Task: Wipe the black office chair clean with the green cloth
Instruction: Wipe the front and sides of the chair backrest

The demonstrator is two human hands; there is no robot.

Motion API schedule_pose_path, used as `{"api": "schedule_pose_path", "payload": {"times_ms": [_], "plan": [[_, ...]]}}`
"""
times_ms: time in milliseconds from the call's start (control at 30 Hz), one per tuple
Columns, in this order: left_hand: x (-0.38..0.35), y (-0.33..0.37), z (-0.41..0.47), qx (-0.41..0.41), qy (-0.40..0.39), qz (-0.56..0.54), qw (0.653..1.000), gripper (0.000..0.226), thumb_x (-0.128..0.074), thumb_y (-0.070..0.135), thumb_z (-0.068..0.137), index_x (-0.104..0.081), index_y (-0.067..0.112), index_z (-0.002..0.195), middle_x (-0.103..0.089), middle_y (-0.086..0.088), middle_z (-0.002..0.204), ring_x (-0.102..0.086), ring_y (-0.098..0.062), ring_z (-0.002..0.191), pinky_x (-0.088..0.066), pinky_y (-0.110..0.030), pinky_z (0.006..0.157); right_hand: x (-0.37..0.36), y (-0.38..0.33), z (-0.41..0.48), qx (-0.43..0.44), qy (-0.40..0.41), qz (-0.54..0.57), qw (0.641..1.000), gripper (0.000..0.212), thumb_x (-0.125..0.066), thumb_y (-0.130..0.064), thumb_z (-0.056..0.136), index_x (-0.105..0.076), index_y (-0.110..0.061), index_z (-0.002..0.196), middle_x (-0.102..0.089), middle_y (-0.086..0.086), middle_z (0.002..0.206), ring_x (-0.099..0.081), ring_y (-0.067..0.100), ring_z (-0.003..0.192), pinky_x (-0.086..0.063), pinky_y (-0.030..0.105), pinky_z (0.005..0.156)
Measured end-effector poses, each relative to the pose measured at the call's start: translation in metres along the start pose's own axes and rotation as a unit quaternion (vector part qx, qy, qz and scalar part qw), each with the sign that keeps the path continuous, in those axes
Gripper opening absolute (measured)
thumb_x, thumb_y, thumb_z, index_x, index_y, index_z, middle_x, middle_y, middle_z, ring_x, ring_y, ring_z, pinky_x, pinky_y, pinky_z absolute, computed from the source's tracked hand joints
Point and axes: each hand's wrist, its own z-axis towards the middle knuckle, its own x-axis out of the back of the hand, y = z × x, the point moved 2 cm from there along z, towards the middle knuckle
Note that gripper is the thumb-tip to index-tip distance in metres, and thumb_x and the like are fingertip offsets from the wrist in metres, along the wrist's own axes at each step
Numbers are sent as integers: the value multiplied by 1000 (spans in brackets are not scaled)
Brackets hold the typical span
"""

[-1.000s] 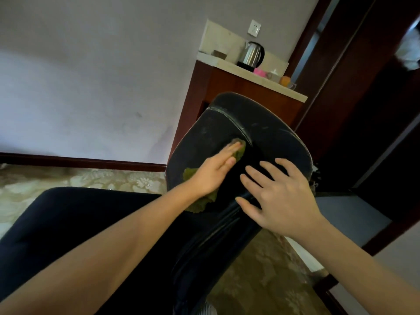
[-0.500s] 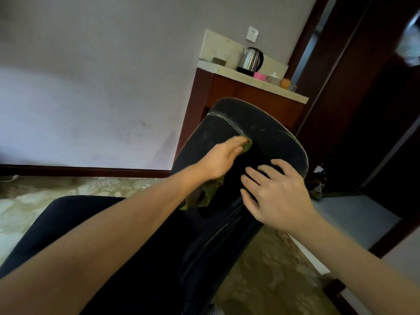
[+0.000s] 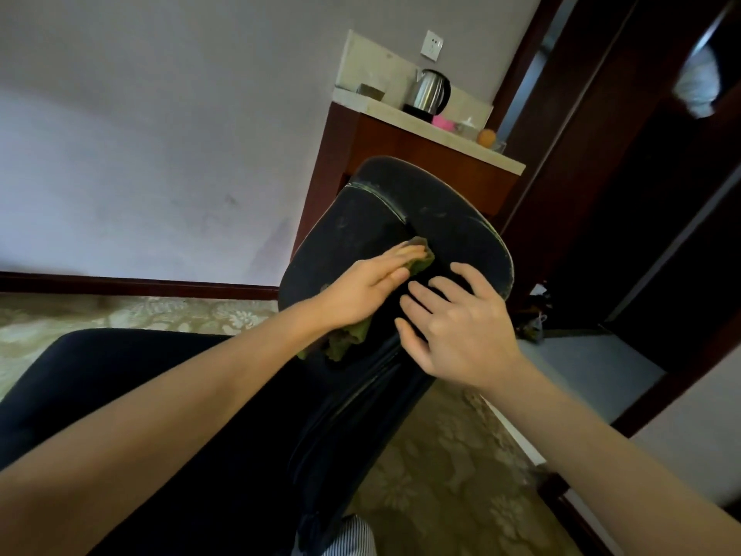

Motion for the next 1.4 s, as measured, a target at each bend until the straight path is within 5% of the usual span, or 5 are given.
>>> {"api": "schedule_pose_path", "payload": {"times_ms": [167,533,1033,1233,1400], "plan": [[11,-10,17,6,-17,71,997,41,-38,1,97,-38,4,138,-35,-8,146,-21,-7,136,-11,-6,108,-6,4,1,-4,-1,-2,1000,41,-39,-32,93,-74,-11,86,-72,4,92,-65,23,81,-36,39,92],[23,-43,84,208,45,108,971,40,-31,13,101,-38,9,140,-41,-11,143,-37,-26,132,-25,-25,104,-12,5,0,2,11,2,1000,40,-40,-32,93,-75,-12,89,-72,4,96,-66,23,82,-38,38,90],[4,7,3,29,-28,19,999,42,-38,5,98,-36,6,140,-31,-2,148,-17,-4,136,-13,-19,114,-11,4,0,6,27,2,1000,45,-36,-33,95,-75,-11,86,-72,4,91,-66,23,81,-36,38,94],[19,-19,42,93,-18,86,992,43,-37,5,98,-32,3,141,-31,-10,149,-26,-17,139,-12,-10,105,-12,5,0,3,23,3,1000,41,-40,-32,93,-75,-11,88,-73,5,95,-67,23,83,-37,38,92],[31,-42,81,187,-17,126,974,41,-33,14,101,-36,9,141,-42,-13,143,-38,-26,132,-25,-25,106,-12,4,0,-4,28,5,1000,38,-43,-32,91,-76,-12,88,-73,5,95,-67,23,82,-37,37,91]]}}
